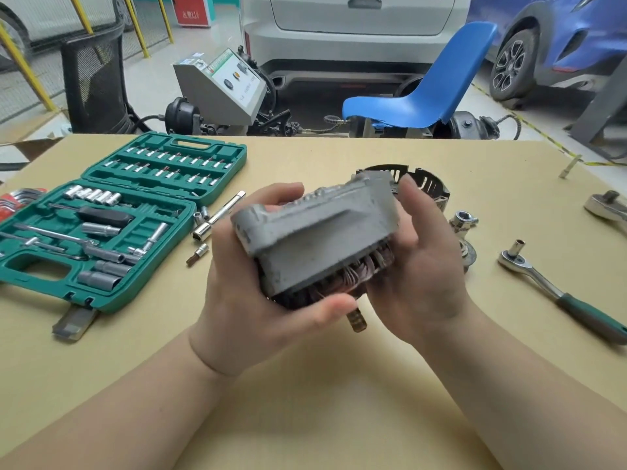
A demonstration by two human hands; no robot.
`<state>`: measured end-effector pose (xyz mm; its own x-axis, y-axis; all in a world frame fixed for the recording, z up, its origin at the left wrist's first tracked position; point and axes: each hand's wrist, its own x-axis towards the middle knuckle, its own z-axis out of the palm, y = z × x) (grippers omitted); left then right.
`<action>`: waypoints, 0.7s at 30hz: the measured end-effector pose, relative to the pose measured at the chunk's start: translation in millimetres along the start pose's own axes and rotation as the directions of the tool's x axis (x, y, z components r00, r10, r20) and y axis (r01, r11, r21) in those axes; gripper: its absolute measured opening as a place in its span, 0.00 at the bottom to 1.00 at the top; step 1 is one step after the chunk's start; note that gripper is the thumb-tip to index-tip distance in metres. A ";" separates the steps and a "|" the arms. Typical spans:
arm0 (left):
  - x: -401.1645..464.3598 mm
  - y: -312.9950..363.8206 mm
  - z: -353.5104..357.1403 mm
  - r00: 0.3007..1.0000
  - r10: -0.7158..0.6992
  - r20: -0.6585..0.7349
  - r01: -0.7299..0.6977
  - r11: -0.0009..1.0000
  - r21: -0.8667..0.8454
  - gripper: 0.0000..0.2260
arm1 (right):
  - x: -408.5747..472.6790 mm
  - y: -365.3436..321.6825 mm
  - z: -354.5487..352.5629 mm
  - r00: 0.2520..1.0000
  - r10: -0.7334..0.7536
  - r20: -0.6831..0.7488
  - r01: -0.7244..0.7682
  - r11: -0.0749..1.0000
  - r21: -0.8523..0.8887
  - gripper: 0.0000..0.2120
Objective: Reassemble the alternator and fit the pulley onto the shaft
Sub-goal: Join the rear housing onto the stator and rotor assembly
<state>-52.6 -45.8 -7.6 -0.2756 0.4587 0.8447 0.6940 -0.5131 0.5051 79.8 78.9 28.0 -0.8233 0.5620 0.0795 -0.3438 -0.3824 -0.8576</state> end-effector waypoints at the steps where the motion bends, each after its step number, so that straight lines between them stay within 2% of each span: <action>1: 0.1 2.8 -0.7 0.997 -0.077 -0.032 0.076 0.996 -0.036 0.33 | 1.1 -1.4 -2.0 1.000 0.015 0.012 -0.014 0.999 -0.049 0.33; 3: 1.9 8.8 -0.7 0.964 -0.243 -0.110 0.230 0.966 -0.121 0.34 | 3.3 -4.9 -1.0 1.000 0.024 0.014 -0.022 0.990 -0.141 0.30; 5: 6.3 10.2 -1.0 0.902 -0.394 -0.175 0.344 0.903 -0.258 0.35 | 5.5 -6.2 -3.5 1.000 -0.003 0.029 0.010 0.970 -0.242 0.27; 8: 16.6 4.8 -4.6 0.800 -0.585 -0.133 0.478 0.756 -0.446 0.32 | 7.7 -7.5 -5.9 0.996 -0.039 0.086 0.071 0.908 -0.414 0.23; 11: 24.8 2.6 -8.1 0.664 -0.746 -0.058 0.572 0.556 -0.604 0.27 | 7.4 -5.5 -6.5 0.995 -0.055 0.078 0.086 0.876 -0.476 0.21; 15: 28.7 -2.6 -8.2 0.553 -0.833 -0.012 0.645 0.437 -0.627 0.22 | 8.8 0.3 -7.4 0.999 -0.035 0.025 0.042 0.861 -0.506 0.21; 19: 32.1 -2.4 -4.7 0.390 -0.918 0.074 0.712 0.249 -0.657 0.28 | 9.6 0.2 -10.1 1.000 0.004 -0.010 -0.008 0.856 -0.516 0.23; 21: 34.3 -2.7 -6.0 0.352 -0.930 0.106 0.723 0.199 -0.661 0.25 | 10.4 1.2 -11.2 1.000 0.025 -0.011 -0.027 0.857 -0.515 0.22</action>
<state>-68.0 -33.0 21.0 -0.6720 0.7155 -0.1908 -0.5012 -0.2498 0.8285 75.8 92.5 22.1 -0.8265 0.5606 0.0523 -0.0395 0.0349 -0.9986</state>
